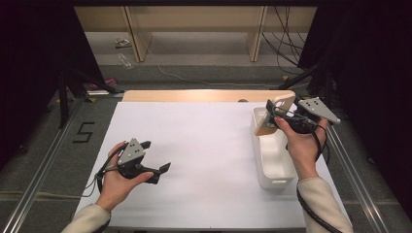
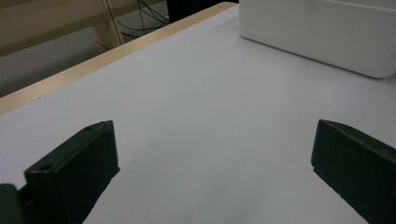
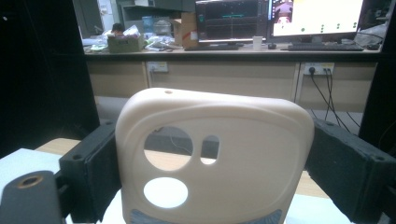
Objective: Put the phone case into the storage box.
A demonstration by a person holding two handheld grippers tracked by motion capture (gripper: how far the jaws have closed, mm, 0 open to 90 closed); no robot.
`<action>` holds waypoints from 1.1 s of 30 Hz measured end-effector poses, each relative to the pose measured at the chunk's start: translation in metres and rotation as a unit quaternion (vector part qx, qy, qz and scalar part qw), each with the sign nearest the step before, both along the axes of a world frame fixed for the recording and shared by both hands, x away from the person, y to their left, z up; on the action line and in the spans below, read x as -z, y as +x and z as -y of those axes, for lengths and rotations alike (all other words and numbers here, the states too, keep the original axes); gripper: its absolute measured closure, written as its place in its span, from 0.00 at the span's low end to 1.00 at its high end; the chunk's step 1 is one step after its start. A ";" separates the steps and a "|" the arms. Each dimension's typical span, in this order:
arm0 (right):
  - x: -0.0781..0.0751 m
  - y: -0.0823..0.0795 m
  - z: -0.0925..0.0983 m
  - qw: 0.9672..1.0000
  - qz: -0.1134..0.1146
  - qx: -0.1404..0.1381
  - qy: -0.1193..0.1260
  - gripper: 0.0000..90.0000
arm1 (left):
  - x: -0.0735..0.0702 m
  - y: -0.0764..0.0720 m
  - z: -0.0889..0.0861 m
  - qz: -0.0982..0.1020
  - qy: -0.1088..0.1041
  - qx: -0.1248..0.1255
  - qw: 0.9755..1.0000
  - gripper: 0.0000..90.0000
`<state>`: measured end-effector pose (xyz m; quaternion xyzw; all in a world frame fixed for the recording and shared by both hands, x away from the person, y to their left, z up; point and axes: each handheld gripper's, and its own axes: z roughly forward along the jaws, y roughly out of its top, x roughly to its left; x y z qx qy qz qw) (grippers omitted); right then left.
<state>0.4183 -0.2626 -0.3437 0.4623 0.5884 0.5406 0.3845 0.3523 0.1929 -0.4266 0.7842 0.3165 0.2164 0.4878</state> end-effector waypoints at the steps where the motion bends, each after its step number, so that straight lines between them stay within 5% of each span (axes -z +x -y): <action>1: 0.000 0.000 -0.001 1.000 -0.001 -0.001 -0.001 0.13 | 0.000 0.000 -0.001 0.000 0.000 -0.001 1.000 0.00; 33: -0.002 0.018 -0.004 0.999 0.000 0.023 -0.028 0.13 | -0.001 0.001 0.000 0.005 -0.003 -0.004 1.000 0.00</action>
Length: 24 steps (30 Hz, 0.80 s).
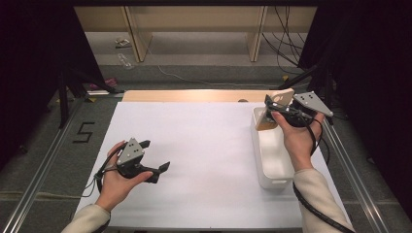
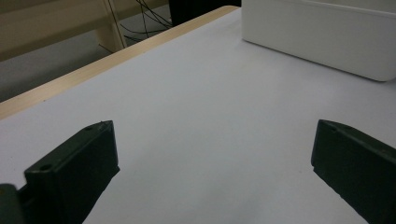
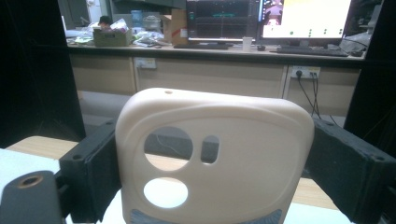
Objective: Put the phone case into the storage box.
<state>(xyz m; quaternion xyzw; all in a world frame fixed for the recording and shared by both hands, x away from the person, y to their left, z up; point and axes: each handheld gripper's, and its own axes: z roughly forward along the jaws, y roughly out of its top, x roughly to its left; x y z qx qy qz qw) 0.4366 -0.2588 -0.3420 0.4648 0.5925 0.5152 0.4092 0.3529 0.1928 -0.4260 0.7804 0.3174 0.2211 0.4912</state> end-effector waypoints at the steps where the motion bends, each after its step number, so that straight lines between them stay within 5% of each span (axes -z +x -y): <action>1: 0.000 0.001 0.000 1.000 0.001 0.001 0.000 0.13 | 0.000 0.000 0.000 0.000 0.000 0.000 1.000 0.00; 24: -0.003 0.014 0.005 1.000 -0.009 0.011 -0.013 0.13 | 0.000 0.001 -0.002 0.000 -0.004 -0.003 1.000 0.00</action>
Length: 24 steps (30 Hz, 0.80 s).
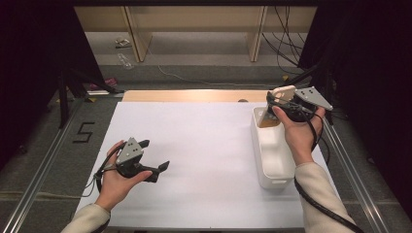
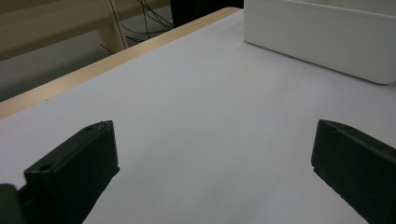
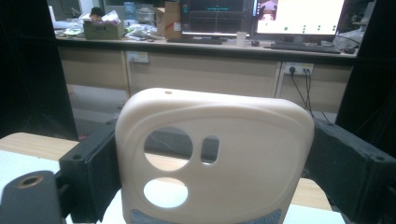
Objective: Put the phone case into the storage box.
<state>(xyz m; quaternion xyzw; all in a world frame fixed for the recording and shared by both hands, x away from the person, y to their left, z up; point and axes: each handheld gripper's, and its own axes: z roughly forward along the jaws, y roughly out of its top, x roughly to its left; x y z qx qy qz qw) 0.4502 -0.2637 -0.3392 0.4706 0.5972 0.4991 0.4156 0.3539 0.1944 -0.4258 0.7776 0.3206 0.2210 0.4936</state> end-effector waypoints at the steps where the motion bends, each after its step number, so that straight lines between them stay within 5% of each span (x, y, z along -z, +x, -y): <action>1: 0.000 0.001 0.000 1.000 0.000 0.000 0.000 0.13 | 0.000 0.000 0.000 0.000 0.000 0.000 1.000 0.00; 24: 0.001 0.013 -0.002 1.000 -0.016 0.004 -0.007 0.13 | 0.000 0.000 -0.001 0.001 0.000 -0.002 1.000 0.00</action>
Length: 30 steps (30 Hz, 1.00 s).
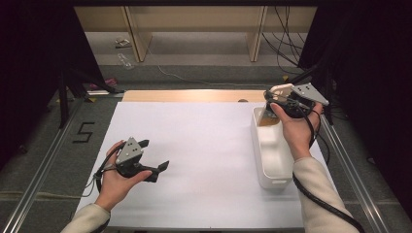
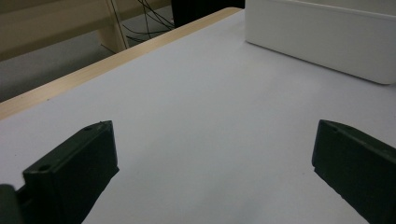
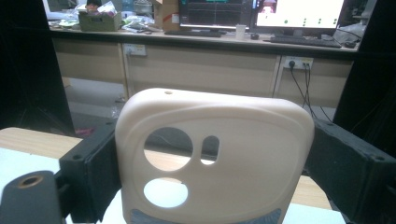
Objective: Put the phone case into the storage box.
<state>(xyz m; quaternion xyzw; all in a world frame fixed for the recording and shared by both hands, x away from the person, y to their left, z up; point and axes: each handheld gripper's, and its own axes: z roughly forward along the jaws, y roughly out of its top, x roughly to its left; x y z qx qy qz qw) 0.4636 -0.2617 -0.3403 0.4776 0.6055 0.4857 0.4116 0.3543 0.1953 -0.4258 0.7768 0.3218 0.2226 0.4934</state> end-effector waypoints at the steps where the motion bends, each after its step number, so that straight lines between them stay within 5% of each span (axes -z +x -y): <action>1: 0.000 0.001 0.000 1.000 0.000 0.000 0.000 0.13 | 0.000 0.000 0.000 0.000 0.000 0.000 1.000 0.00; 30: 0.004 0.019 0.000 1.000 -0.020 0.009 -0.005 0.13 | 0.000 0.000 0.000 -0.001 -0.003 0.001 1.000 0.00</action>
